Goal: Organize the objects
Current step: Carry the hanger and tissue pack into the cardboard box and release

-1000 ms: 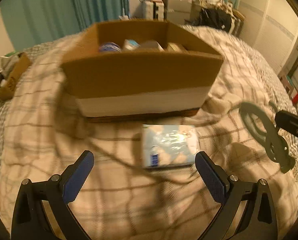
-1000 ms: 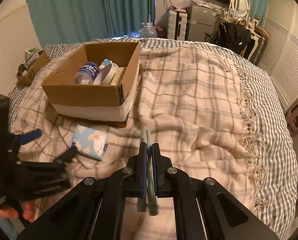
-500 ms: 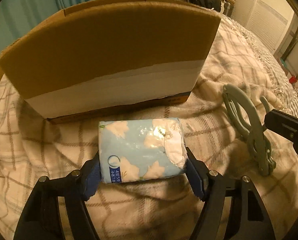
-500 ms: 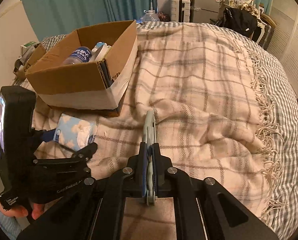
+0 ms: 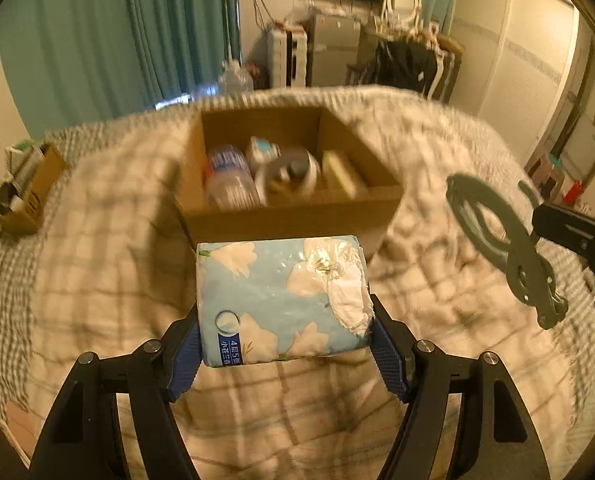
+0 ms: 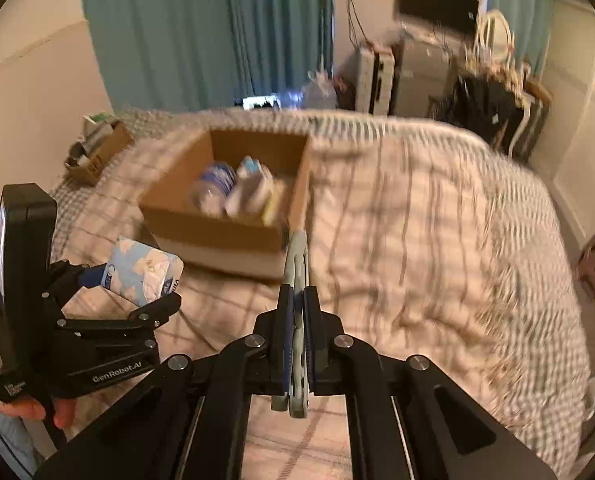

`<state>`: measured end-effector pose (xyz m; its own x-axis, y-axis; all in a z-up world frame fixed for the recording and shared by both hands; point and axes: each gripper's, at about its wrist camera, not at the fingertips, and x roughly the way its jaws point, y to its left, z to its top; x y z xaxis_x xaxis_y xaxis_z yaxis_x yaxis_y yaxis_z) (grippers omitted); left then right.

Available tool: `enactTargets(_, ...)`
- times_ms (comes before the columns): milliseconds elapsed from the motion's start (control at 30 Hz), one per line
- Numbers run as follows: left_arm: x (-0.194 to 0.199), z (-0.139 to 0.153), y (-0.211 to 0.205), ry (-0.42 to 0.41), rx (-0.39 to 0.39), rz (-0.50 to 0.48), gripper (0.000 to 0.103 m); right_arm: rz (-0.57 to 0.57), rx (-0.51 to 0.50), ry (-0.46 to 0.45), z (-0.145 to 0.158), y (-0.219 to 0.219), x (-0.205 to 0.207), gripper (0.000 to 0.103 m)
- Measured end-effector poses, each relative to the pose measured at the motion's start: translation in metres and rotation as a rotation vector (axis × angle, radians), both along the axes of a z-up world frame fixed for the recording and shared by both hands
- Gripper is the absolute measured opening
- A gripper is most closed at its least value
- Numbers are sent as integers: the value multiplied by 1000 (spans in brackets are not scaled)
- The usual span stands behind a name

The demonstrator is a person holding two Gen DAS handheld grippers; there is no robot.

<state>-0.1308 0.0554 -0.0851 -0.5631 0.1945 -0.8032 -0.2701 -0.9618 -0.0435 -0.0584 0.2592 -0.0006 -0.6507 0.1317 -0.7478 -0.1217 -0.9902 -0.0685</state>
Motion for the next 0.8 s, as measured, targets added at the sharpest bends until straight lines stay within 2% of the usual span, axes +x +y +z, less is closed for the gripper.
enactTargets(200, -33, 48, -21, 66, 26, 30, 75, 54, 16, 96, 57, -18, -39, 4)
enactTargets(367, -81, 61, -27, 88, 8, 56, 75, 75, 27, 114, 71, -19, -100, 4)
enactTargets(533, -130, 49, -22, 65, 0, 58, 75, 84, 10, 73, 47, -10, -179, 4)
enactTargets(667, -165, 18, -12, 19, -3, 35, 75, 63, -27, 21, 7, 9, -234, 4)
enactTargets(800, -184, -16, -5, -31, -13, 25, 75, 33, -63, -23, -31, 23, -257, 4)
